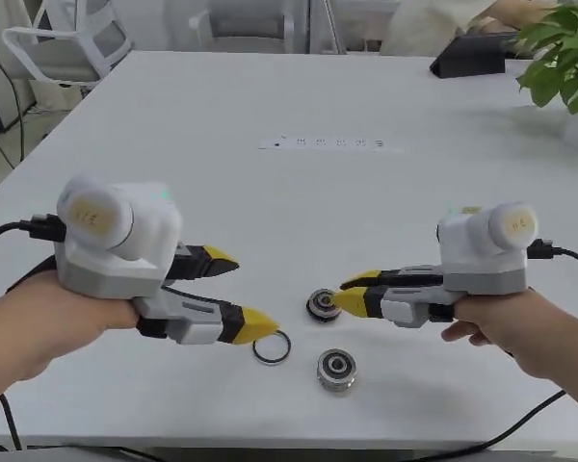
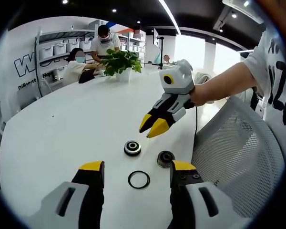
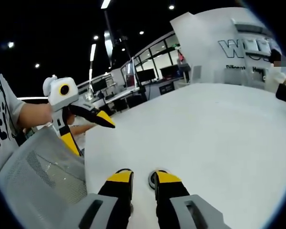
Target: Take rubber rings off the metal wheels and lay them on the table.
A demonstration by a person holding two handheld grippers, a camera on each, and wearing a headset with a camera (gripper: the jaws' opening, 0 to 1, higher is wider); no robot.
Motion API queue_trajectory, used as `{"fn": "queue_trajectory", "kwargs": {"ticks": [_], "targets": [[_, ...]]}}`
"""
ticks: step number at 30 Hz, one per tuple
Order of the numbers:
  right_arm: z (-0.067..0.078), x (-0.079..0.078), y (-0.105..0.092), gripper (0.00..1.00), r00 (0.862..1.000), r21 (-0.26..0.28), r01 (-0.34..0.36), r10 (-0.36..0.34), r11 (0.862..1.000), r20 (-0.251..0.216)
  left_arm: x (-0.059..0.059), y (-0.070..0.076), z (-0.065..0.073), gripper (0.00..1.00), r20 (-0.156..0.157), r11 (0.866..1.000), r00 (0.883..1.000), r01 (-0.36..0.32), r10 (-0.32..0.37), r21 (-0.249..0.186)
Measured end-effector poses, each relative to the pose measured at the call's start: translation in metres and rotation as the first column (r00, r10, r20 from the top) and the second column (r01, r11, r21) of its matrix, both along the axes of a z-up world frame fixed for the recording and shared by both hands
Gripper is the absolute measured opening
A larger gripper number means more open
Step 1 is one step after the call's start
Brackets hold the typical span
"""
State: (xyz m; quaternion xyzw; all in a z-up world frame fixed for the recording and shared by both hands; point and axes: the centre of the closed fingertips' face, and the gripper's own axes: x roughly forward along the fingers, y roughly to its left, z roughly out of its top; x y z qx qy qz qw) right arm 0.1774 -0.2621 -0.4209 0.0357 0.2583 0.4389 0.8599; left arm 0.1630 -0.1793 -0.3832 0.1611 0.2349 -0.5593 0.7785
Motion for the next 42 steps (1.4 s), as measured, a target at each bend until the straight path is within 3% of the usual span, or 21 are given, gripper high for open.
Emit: {"fn": "queue_trajectory", "kwargs": {"ticks": [18,25,31,42], "targets": [[-0.018,0.003,-0.018,0.21,1.000,-0.039,0.031,-0.031,0.999,-0.001,0.014,-0.026,-0.008,0.48,-0.006,0.999,1.000,0.030,-0.030,0.010],[-0.027,0.004,-0.021,0.23,1.000,-0.052,0.030,-0.030,0.998,-0.005,0.021,-0.033,-0.020,0.46,-0.021,0.999,0.999,0.037,-0.037,0.021],[-0.035,0.005,-0.021,0.25,1.000,-0.063,0.022,-0.022,0.998,-0.010,0.023,-0.038,-0.034,0.43,-0.019,0.997,0.998,0.060,-0.059,0.056],[-0.041,0.005,-0.018,0.28,1.000,-0.073,0.006,-0.006,0.997,0.003,0.027,-0.050,-0.051,0.38,-0.031,0.994,0.997,0.078,-0.076,0.075]]}}
